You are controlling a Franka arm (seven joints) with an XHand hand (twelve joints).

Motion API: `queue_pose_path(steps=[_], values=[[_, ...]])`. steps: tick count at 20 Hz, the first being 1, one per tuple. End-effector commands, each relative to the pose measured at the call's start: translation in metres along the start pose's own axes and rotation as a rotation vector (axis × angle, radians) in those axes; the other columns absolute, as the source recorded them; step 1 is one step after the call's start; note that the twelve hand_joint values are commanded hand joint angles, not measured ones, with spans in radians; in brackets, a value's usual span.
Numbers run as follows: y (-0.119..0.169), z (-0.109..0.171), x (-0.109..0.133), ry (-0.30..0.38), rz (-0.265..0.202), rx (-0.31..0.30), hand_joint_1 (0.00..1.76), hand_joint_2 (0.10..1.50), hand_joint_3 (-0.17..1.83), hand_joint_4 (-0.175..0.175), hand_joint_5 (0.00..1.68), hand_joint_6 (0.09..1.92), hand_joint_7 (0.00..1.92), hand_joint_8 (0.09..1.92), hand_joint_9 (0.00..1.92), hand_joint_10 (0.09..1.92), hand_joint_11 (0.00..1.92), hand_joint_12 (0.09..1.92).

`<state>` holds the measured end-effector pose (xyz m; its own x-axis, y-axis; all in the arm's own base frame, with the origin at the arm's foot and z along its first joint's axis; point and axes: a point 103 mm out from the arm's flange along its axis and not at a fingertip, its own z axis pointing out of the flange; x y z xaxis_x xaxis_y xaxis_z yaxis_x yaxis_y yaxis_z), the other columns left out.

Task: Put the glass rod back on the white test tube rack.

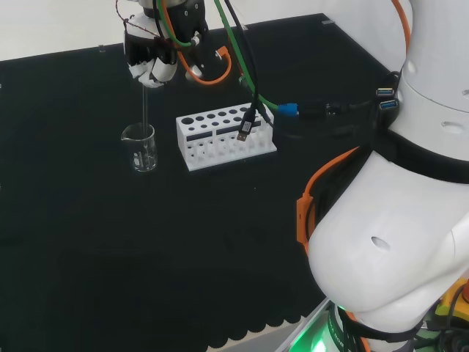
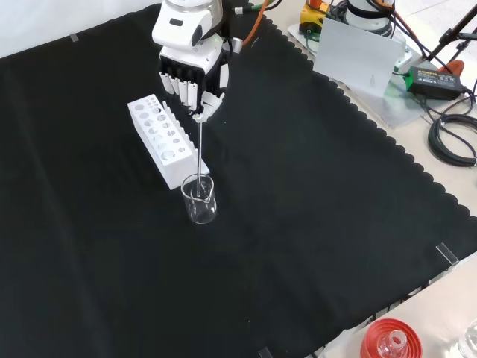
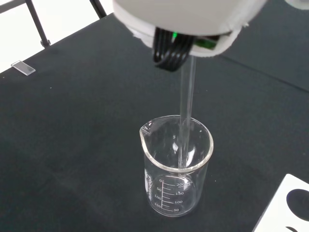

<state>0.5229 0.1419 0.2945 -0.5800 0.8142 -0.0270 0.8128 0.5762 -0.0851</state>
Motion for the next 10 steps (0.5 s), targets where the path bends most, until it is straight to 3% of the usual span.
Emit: queue_pose_path(steps=[1,10], values=[[-0.0003,-0.0027,0.0009,-0.007,0.001,0.001,1.33,0.61,0.72,-0.175,1.23,0.53,1.40,0.71,1.68,0.59,1.61,0.66],[0.0000,-0.0078,0.0050,0.001,0.001,-0.003,1.33,0.61,0.72,-0.175,1.23,0.53,1.40,0.71,1.68,0.59,1.61,0.66]])
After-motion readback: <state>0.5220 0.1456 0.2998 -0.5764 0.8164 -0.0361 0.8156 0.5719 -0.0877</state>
